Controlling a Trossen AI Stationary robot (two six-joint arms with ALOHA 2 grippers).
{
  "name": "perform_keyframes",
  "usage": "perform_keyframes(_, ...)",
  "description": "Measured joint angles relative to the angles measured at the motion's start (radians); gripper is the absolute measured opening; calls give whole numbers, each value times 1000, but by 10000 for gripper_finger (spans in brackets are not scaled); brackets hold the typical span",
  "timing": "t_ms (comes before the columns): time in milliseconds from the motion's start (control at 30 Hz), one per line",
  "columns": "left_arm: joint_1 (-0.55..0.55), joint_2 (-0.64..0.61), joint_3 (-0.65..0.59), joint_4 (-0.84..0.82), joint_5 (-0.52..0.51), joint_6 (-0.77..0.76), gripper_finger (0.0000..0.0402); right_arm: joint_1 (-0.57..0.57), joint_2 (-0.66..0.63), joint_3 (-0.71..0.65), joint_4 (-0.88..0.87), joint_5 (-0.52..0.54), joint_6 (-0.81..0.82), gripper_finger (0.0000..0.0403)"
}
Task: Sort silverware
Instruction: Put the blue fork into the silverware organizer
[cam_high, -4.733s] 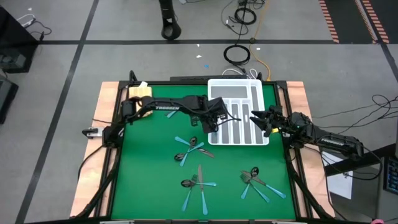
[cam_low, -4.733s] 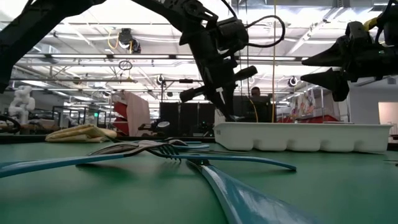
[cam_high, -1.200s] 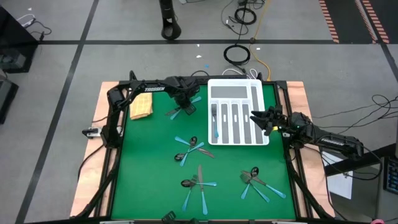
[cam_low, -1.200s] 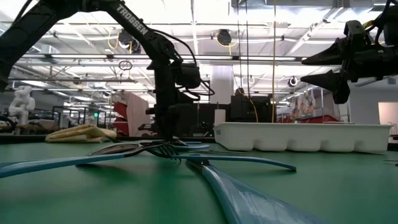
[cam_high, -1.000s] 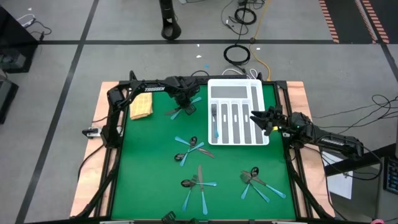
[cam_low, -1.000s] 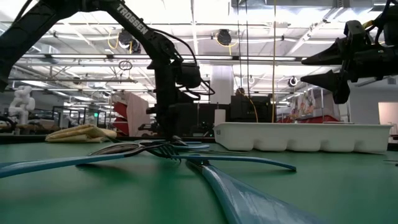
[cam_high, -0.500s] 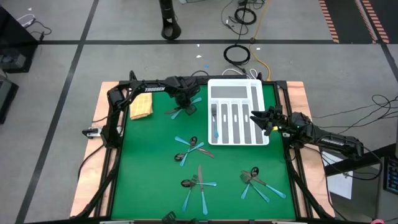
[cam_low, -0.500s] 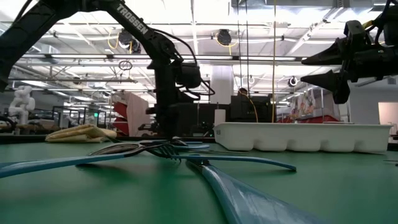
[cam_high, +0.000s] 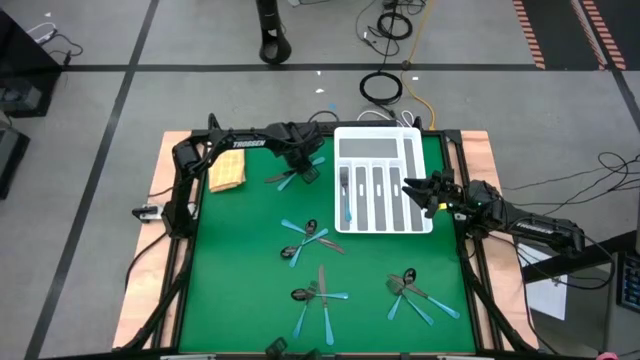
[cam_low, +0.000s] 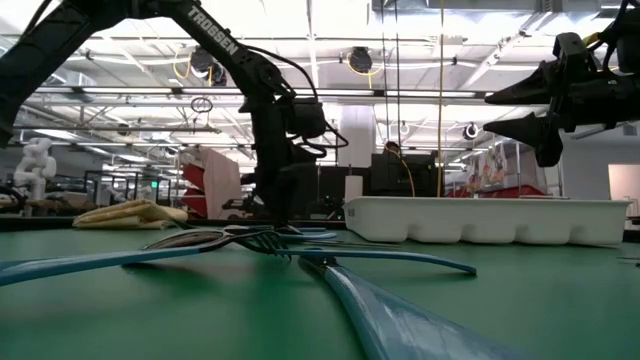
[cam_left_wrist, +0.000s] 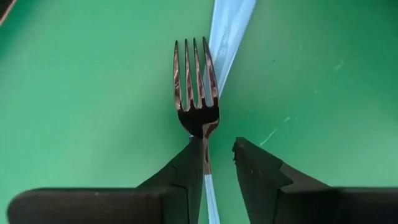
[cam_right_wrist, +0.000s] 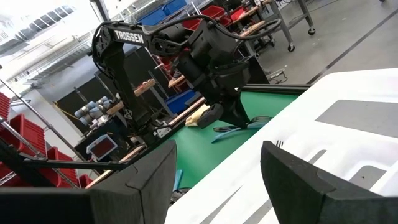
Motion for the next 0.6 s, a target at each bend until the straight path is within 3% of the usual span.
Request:
perform_keyframes(200, 0, 0, 0, 23, -18, 5, 94, 0, 0, 0, 0, 0, 0, 219)
perform_keyframes(600, 1, -1, -27, 37, -52, 28, 6, 0, 0, 0, 0, 0, 0, 219)
